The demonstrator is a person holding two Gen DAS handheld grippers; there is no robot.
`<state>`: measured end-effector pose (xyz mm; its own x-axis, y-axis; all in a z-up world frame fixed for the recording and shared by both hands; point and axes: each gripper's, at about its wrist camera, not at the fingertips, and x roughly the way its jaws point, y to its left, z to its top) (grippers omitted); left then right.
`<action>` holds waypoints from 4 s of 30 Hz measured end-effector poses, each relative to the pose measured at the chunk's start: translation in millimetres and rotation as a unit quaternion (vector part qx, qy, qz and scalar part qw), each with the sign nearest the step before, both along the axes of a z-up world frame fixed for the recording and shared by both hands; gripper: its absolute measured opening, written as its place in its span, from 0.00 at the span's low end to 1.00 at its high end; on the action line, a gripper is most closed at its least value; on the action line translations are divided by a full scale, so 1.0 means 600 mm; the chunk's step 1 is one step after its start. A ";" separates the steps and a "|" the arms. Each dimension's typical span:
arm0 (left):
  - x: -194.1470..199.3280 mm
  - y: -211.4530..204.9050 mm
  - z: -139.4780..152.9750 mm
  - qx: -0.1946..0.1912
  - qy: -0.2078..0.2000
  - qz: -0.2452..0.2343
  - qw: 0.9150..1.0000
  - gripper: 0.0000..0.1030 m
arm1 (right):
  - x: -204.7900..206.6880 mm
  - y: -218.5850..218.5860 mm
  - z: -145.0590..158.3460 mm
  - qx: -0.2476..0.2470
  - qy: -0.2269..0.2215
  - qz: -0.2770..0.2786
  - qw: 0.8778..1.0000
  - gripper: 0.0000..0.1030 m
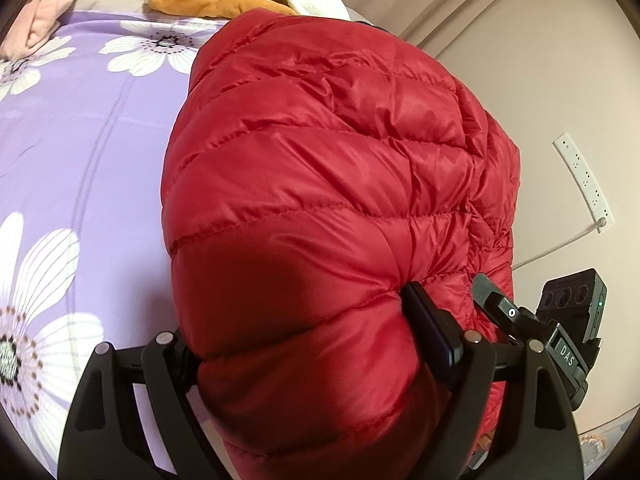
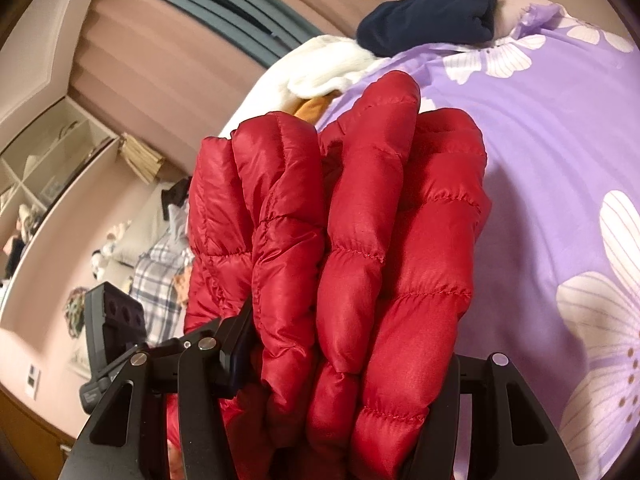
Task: Fold large clothes
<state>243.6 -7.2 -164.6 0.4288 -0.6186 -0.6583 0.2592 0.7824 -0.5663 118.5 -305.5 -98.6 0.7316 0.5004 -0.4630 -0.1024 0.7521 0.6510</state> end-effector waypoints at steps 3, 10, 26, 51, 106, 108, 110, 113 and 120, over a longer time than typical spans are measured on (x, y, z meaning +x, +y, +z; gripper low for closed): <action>0.002 0.005 0.000 -0.003 -0.002 0.010 1.000 0.83 | 0.000 0.001 0.003 -0.004 -0.003 0.013 1.000 0.55; -0.024 0.047 0.005 -0.003 -0.004 0.036 0.999 0.83 | 0.002 0.012 0.001 -0.014 -0.006 0.048 0.999 0.55; -0.058 0.135 0.006 -0.018 -0.012 0.082 0.996 0.83 | 0.002 0.020 0.004 -0.036 -0.013 0.101 0.994 0.55; -0.048 0.193 -0.015 -0.040 0.009 0.115 0.992 0.83 | 0.027 0.045 -0.003 -0.068 0.001 0.136 0.988 0.55; -0.034 0.154 -0.009 -0.032 0.021 0.118 0.992 0.84 | 0.027 0.070 -0.012 -0.056 0.018 0.100 0.993 0.55; -0.036 0.155 -0.009 -0.029 0.021 0.118 0.992 0.84 | 0.029 0.071 -0.016 -0.056 0.021 0.100 0.993 0.55; -0.036 0.156 -0.008 -0.028 0.021 0.119 0.992 0.85 | 0.030 0.071 -0.017 -0.055 0.022 0.098 0.993 0.55; -0.037 0.156 -0.007 -0.025 0.021 0.120 0.992 0.85 | 0.033 0.072 -0.017 -0.053 0.026 0.096 0.994 0.55; -0.039 0.159 -0.001 -0.011 0.020 0.123 0.992 0.87 | 0.039 0.072 -0.023 -0.052 0.043 0.090 0.994 0.59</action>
